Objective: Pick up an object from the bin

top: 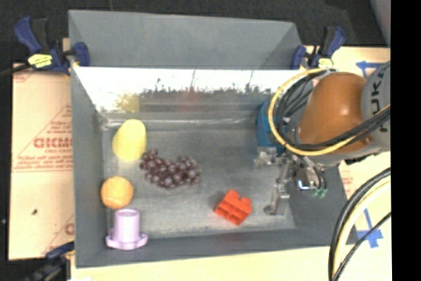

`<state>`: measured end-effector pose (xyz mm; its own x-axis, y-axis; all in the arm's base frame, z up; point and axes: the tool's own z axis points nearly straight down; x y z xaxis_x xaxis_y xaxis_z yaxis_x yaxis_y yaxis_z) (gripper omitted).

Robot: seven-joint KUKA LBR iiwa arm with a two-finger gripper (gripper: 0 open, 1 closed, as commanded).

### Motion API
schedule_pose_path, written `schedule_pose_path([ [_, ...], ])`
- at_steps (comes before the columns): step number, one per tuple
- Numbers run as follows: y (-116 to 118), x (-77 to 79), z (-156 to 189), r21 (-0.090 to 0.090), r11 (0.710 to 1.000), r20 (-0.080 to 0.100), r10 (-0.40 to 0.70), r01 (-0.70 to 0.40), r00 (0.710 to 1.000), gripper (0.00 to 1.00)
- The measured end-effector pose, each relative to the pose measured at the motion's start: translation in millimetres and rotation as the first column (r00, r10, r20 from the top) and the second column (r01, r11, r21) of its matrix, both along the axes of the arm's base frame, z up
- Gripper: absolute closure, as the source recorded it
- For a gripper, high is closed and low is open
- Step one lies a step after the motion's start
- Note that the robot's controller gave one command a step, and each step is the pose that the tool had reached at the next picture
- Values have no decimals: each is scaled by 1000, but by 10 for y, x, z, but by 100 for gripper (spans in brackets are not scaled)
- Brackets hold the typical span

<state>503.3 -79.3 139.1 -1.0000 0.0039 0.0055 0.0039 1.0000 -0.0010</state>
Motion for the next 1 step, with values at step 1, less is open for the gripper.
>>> schedule_pose_path([
  [1, 2, 20, 44, -1, 1000, 8, 5, -5, 1000, 0],
])
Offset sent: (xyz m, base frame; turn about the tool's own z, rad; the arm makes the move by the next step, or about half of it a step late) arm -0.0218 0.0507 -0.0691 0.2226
